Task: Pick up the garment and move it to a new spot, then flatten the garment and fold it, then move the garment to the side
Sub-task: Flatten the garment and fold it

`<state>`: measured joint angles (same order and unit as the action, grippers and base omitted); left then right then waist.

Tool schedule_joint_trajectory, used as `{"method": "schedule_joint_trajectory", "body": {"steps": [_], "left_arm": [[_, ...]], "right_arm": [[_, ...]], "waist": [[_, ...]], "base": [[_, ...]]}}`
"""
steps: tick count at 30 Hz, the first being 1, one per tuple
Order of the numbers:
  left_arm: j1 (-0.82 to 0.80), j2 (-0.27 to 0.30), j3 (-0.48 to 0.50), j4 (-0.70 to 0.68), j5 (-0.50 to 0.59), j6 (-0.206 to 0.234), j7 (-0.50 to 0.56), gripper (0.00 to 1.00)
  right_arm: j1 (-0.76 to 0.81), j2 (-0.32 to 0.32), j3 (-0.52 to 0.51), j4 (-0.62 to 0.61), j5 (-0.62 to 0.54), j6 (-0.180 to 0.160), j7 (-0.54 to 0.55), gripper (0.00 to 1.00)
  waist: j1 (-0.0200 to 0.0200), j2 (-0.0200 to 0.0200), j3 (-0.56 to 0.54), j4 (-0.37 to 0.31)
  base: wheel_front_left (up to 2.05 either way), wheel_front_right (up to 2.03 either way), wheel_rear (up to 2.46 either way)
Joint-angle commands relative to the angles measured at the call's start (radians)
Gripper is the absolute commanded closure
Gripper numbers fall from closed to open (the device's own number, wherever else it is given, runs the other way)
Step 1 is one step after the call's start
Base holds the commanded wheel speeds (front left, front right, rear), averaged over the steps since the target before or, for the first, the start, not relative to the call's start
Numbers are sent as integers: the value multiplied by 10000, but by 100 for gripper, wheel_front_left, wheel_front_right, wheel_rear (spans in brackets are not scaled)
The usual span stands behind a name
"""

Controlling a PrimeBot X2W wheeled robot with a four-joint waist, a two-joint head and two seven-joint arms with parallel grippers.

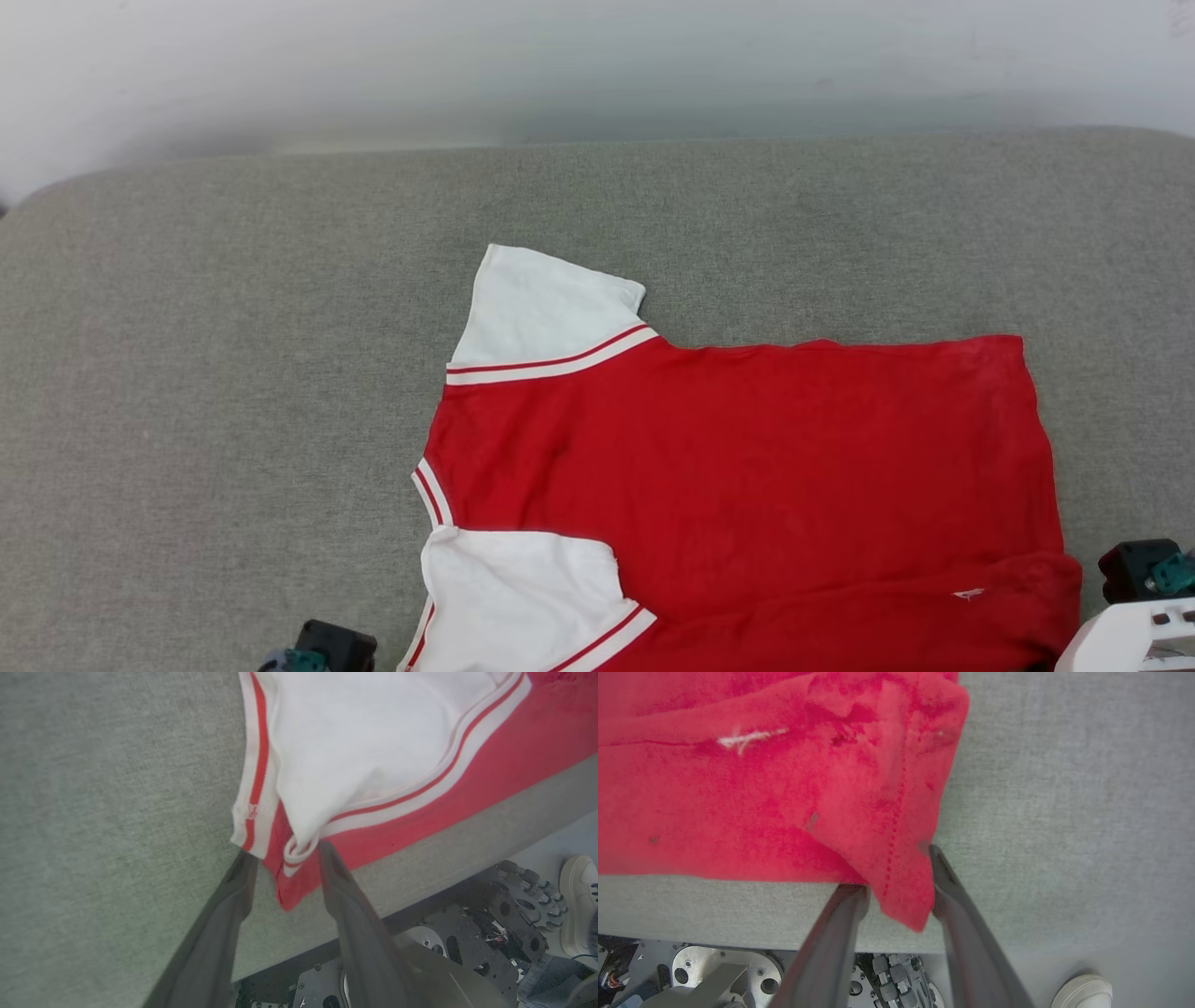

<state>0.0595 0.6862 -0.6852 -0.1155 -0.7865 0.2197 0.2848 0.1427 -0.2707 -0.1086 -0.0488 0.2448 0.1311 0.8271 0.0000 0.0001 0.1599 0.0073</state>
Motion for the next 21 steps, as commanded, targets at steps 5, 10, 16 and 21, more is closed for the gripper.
{"method": "schedule_joint_trajectory", "body": {"steps": [5,10,16,21], "left_arm": [[-412,-70,454,31,245,49,-866,0],[-891,-397,1189,-219,563,97,-2535,0],[-1281,-802,1848,-236,1337,309,-4764,0],[-1519,-1249,2462,-403,2158,602,-5456,0]], "right_arm": [[-375,4,-71,-316,326,-7,-384,0],[-942,326,-335,-1058,793,-5,-1155,0],[-1536,444,-231,-1624,702,-5,-2847,0],[-1764,656,-151,-1723,694,-5,-4676,0]], "waist": [[0,-1,-259,-15],[0,-1,-483,-60],[0,-1,-635,-146],[0,-1,-624,-188]], "base": [[0,0,0],[0,0,0],[0,0,0],[0,0,0]]}}
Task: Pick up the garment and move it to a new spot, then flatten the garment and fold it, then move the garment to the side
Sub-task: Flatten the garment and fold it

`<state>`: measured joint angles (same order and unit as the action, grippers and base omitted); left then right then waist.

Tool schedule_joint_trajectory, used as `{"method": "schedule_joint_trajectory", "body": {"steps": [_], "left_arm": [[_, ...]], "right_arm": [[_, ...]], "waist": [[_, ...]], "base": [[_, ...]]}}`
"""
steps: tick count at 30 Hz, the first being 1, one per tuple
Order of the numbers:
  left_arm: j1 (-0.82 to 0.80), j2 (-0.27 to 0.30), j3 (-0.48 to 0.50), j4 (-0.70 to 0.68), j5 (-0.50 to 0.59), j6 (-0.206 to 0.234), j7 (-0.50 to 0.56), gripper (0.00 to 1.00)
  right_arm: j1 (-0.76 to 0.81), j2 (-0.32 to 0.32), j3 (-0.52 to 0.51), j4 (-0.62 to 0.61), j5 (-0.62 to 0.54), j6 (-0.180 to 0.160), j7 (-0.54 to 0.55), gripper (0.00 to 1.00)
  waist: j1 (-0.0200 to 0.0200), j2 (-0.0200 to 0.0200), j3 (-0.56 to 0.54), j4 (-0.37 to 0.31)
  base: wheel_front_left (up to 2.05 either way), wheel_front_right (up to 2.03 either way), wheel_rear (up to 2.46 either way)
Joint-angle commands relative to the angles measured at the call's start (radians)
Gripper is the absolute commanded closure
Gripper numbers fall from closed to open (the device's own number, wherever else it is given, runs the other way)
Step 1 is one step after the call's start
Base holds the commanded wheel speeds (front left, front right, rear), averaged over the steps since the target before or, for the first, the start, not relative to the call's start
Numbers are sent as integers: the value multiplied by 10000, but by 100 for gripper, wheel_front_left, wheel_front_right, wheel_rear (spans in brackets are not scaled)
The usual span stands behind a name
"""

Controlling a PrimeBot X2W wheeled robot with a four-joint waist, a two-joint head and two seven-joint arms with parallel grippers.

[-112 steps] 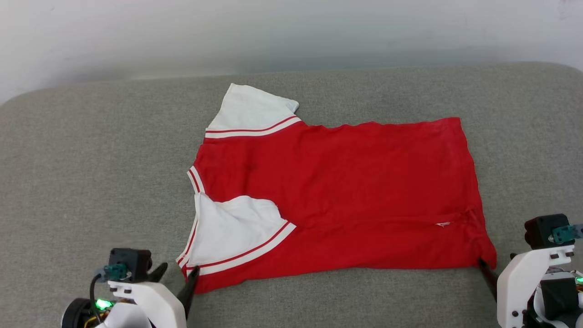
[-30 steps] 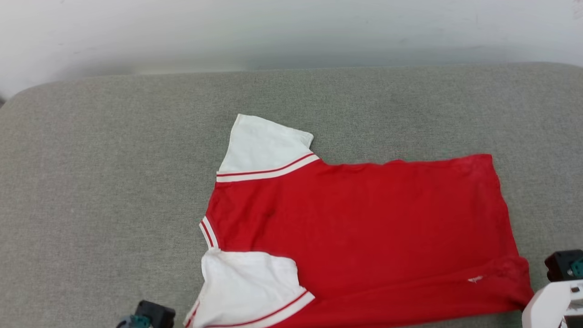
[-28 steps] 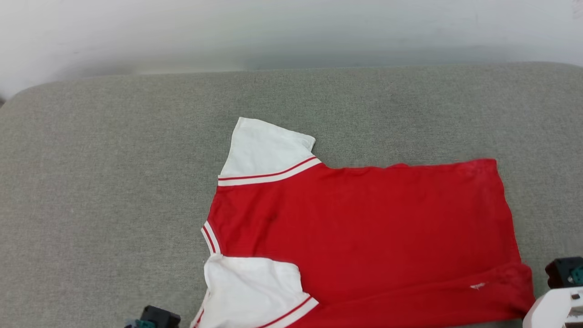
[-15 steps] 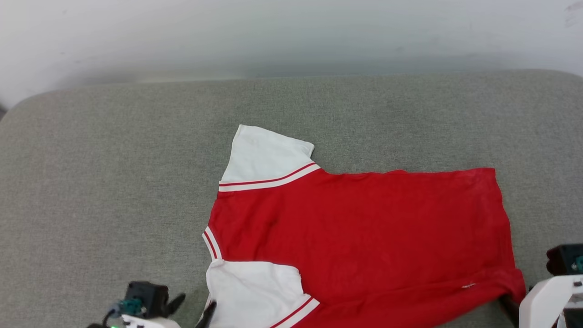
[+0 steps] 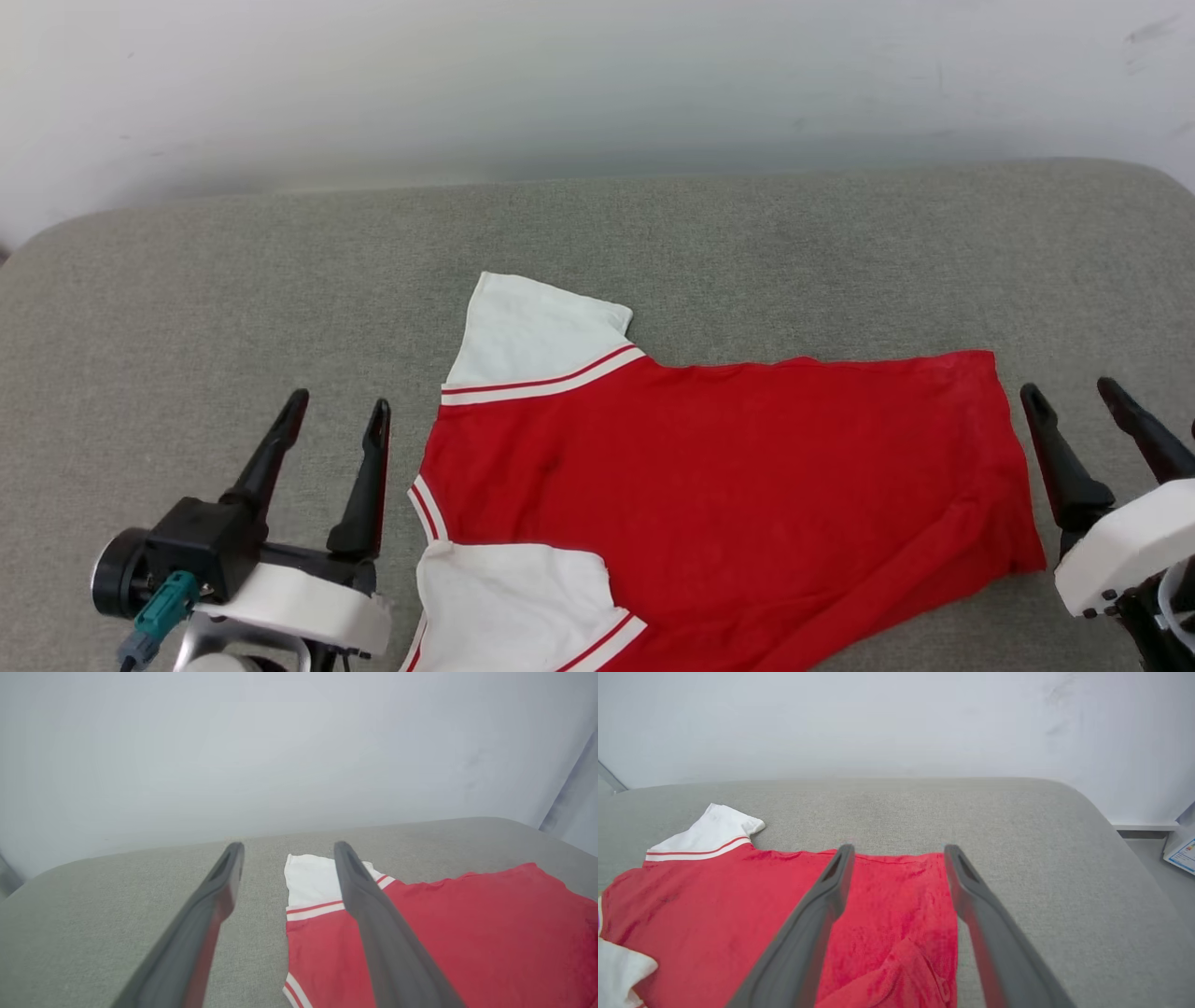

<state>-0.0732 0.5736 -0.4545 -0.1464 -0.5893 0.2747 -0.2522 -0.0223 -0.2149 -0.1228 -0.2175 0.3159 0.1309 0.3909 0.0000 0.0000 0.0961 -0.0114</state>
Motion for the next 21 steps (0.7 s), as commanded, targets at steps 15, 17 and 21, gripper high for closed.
{"method": "schedule_joint_trajectory", "body": {"steps": [15,17,21], "left_arm": [[-159,-1917,2594,-820,2634,-1555,-126,0],[-492,-1765,2670,-627,2822,-1912,-126,0],[-1304,-1429,2664,-82,2943,-2406,-72,0]], "right_arm": [[-283,638,363,287,-366,-4,-3108,0],[-339,677,452,293,-408,-4,-3224,0],[-515,721,572,266,-466,-4,-3394,0]], "waist": [[0,0,476,-404],[0,0,686,-571],[0,0,1052,-858]], "base": [[0,0,0],[0,0,0],[0,0,0]]}}
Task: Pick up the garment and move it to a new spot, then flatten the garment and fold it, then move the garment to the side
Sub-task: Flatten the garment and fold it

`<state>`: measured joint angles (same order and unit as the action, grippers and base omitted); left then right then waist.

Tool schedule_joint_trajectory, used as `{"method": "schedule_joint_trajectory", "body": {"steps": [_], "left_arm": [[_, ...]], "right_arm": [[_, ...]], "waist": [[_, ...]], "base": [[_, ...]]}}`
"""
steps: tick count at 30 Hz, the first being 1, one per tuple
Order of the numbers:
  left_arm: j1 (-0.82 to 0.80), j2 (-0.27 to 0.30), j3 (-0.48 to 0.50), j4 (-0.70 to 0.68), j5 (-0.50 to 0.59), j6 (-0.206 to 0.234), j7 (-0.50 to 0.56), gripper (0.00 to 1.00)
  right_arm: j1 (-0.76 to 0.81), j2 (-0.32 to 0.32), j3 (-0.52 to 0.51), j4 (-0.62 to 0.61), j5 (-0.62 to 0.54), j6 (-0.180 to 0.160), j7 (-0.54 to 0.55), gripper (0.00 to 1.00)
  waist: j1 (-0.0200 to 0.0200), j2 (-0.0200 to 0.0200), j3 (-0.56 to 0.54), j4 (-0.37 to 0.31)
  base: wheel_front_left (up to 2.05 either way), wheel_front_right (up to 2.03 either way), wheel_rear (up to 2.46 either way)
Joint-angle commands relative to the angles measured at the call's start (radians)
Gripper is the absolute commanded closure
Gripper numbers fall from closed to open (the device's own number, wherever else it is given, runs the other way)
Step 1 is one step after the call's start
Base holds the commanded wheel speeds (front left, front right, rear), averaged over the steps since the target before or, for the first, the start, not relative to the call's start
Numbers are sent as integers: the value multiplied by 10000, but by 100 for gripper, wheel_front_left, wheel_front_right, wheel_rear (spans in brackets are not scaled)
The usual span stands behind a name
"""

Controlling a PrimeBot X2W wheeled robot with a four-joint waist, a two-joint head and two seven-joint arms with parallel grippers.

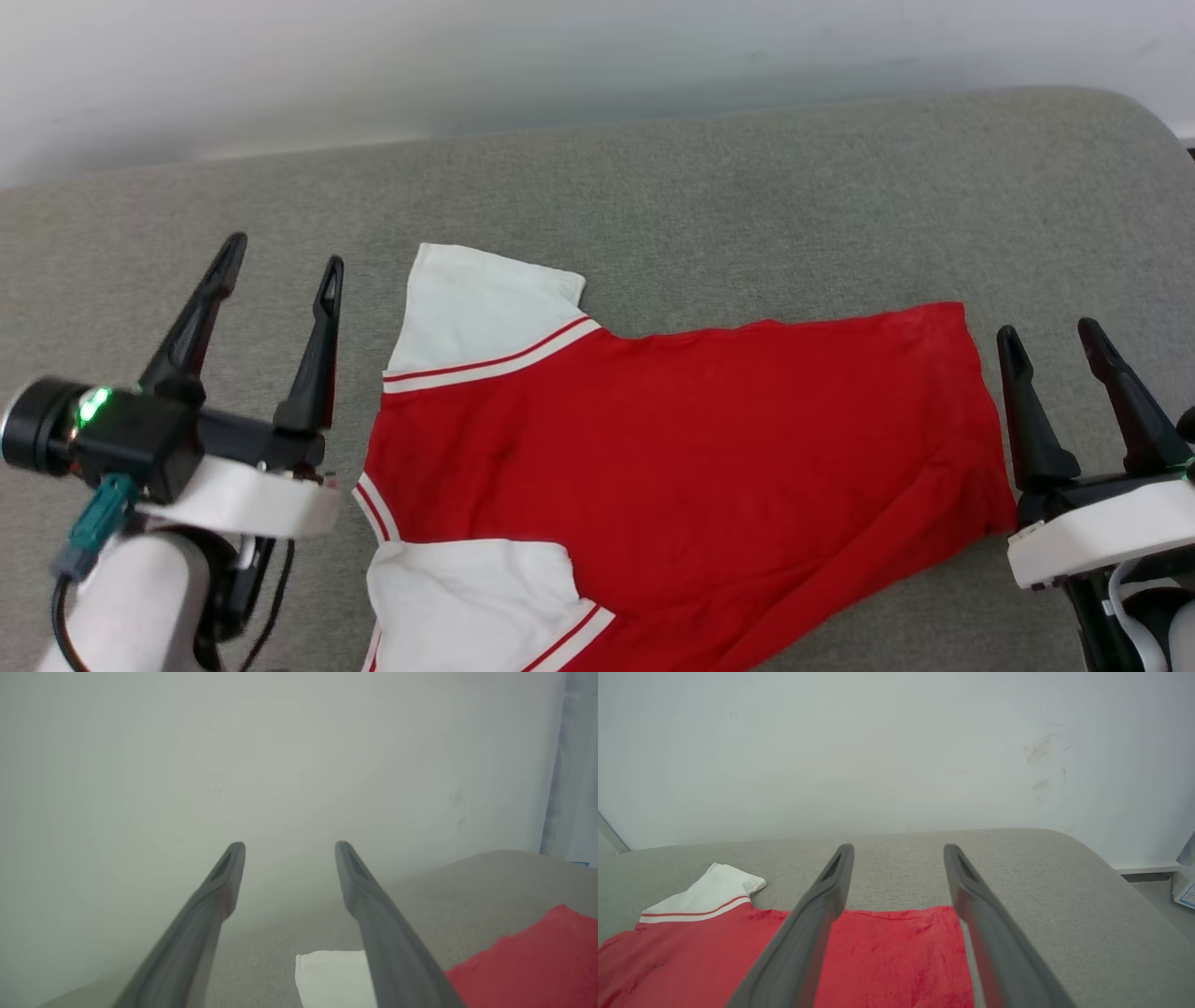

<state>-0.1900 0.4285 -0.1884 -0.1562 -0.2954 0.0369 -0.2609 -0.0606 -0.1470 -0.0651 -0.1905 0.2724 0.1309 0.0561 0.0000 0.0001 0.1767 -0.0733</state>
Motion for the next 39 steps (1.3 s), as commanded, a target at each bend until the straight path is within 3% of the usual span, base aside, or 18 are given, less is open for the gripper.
{"method": "schedule_joint_trajectory", "body": {"steps": [1,5,9,14,21,26,32,34,35,39], "left_arm": [[-456,180,-62,199,47,-186,202,0],[-2208,670,-335,1288,-195,-999,1442,0],[-3794,974,-931,2701,-680,-1469,3291,0],[-5620,1491,-1947,4393,-1680,-1660,6050,0],[-6834,2141,-2818,5967,-3098,-1663,9527,0],[-7213,2393,-2792,6658,-3292,-1546,10367,0],[-6963,2234,-2935,6977,-3432,-1542,10548,0],[-6765,2120,-2982,6980,-3660,-1587,10631,90],[-6710,2044,-2954,6923,-3760,-1601,10518,100],[-6727,1969,-2814,6714,-3719,-1591,9449,100]], "right_arm": [[-184,44,57,6,-65,-4,-61,0],[-408,77,248,-18,-123,-4,-261,0],[-637,150,345,44,-142,-4,-411,0],[-868,236,512,184,-155,-4,-598,0],[-1091,361,733,405,-152,-4,-777,0],[-1184,386,869,603,-86,-4,-900,0],[-1258,317,879,740,-66,-4,-943,0],[-1261,277,866,781,-79,-4,-886,0],[-1248,259,836,805,-108,-4,-847,0],[-1229,44,695,867,-192,-4,-526,0]], "waist": [[0,-1,382,-356],[0,-1,888,-762],[0,-1,1306,-1132],[0,-1,1737,-1544],[0,-1,2227,-2028],[0,-1,2676,-2322],[0,-1,2847,-2372],[0,-1,2844,-2350],[0,-1,2824,-2317],[0,-1,2611,-2107]], "base": [[0,0,0],[0,0,0],[0,0,0],[0,0,0],[0,0,0],[0,0,0],[0,0,0],[0,0,0],[0,0,0],[0,0,0]]}}
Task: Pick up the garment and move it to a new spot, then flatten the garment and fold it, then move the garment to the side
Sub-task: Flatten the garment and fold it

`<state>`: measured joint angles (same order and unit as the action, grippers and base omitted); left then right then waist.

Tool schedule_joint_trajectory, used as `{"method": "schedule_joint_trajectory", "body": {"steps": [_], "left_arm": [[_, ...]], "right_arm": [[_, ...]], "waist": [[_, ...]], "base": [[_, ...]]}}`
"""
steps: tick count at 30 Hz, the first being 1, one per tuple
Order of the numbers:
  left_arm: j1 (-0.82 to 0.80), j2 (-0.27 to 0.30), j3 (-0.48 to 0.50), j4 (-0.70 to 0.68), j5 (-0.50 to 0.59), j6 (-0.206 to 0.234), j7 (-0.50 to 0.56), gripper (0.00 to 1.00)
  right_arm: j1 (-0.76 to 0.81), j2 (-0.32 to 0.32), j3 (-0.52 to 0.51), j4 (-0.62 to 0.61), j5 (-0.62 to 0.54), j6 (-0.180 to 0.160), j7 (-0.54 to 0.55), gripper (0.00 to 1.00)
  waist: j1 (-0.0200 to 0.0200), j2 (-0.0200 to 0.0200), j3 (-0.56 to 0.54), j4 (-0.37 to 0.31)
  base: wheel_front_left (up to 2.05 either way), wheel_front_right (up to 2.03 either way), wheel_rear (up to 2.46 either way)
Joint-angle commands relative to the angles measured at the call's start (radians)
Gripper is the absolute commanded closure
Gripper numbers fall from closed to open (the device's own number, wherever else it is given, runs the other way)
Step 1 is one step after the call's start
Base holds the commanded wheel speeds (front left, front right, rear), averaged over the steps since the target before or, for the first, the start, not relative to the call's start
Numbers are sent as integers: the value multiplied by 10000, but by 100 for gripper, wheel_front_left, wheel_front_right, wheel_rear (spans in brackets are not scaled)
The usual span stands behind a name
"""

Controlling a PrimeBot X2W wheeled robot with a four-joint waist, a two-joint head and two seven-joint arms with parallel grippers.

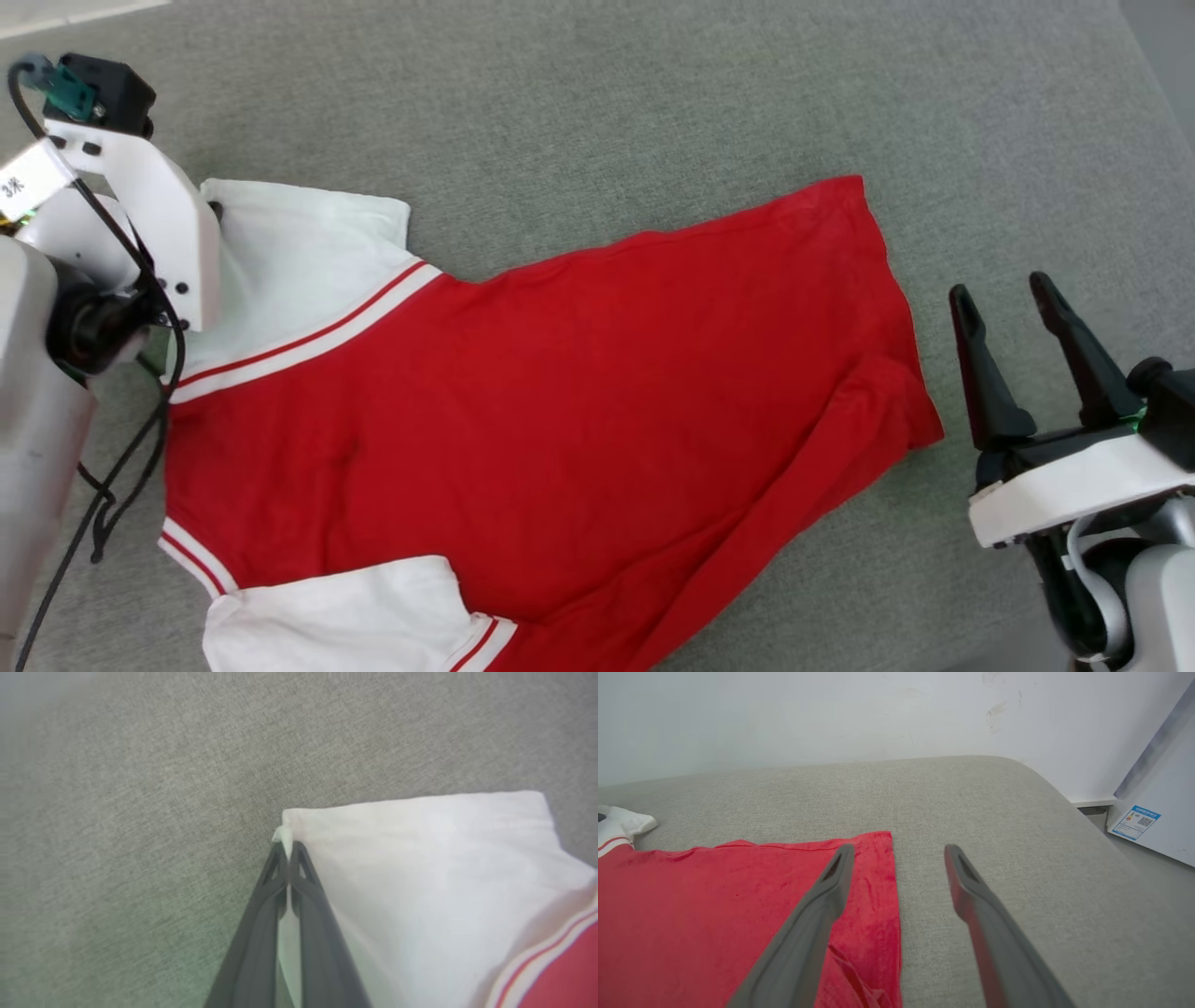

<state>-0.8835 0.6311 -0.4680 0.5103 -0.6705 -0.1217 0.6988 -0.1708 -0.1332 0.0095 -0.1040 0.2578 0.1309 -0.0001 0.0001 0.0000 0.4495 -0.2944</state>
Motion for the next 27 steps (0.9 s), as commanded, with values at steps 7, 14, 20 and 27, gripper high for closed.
{"method": "schedule_joint_trajectory", "body": {"steps": [7,14,20,27], "left_arm": [[348,-278,-75,-450,304,-55,-2151,100],[757,-145,-382,-1866,493,-64,-3181,100],[1247,43,-554,-3663,624,19,-3467,100],[1839,101,-682,-5653,799,360,-3579,100]], "right_arm": [[-210,-923,-119,-208,211,-4,1762,0],[-819,-2050,-146,-454,969,-4,5319,0],[-2178,-2849,-204,-15,1485,-4,8331,0],[-3857,-3502,197,1411,1222,-4,9812,0]], "waist": [[-1,0,-706,729],[-1,0,-905,1510],[-1,0,-609,2217],[-1,0,-85,2995]], "base": [[0,0,0],[0,0,0],[0,0,0],[0,0,0]]}}
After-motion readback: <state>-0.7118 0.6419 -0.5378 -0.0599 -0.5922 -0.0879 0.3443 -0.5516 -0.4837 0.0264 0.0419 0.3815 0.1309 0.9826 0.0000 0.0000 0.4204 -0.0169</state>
